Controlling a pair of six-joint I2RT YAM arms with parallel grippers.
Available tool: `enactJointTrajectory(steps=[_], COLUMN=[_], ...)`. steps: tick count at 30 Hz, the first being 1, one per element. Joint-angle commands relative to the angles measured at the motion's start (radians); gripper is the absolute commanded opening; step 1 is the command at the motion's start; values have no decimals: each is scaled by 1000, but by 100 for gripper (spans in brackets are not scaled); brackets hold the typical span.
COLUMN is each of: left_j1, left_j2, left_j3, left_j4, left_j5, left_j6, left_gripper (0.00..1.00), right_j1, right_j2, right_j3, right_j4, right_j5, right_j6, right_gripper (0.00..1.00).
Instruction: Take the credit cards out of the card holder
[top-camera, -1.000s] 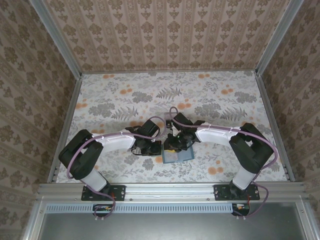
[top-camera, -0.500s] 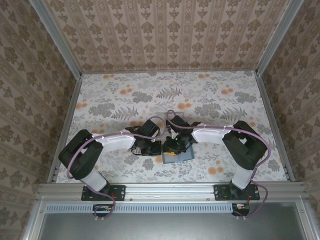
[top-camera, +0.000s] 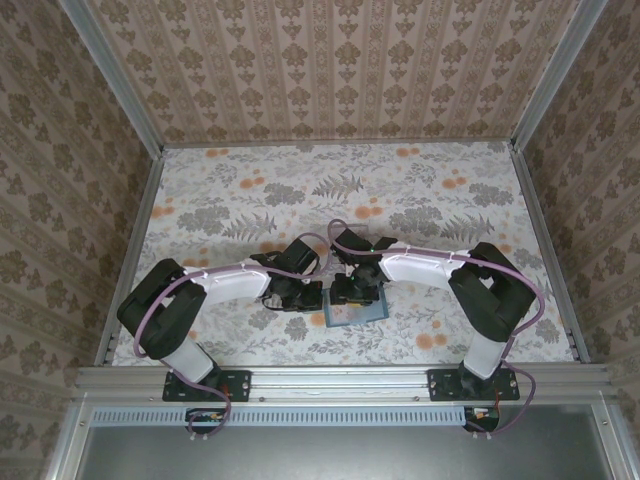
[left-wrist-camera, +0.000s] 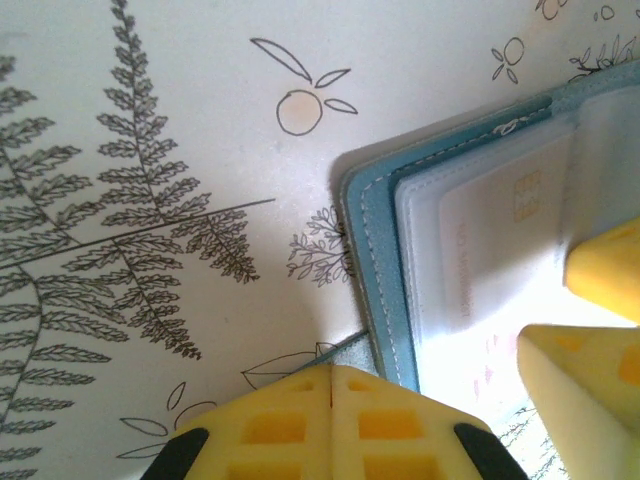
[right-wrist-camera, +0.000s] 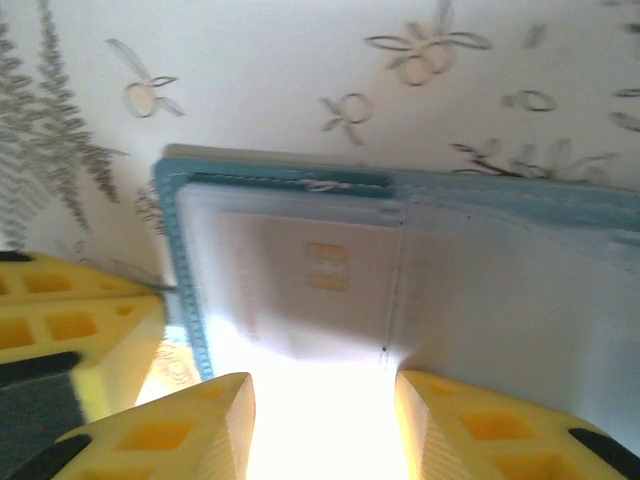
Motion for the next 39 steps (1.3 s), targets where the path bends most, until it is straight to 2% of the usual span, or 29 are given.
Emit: enactJointTrajectory(steps=[1, 12, 33, 39], left_j1=[13, 18, 18, 17], left_j2=[-17, -28, -8, -3], left_j3=[-19, -16, 3, 5], left_j4=[-37, -43, -48, -53], left_j5=[-18, -17, -8, -8], left_j6=[24, 25, 30, 33], left_gripper=[6, 6, 6, 6], right_j1=[16, 46, 50, 50], right_j2=[-14, -31, -83, -69], right_j3=[24, 80, 80, 69], right_j4=[-151, -281, -355, -362], right_j5=[138, 291, 363, 386], right_j6=[-29, -49, -57, -68], right_gripper=[46, 52, 51, 55])
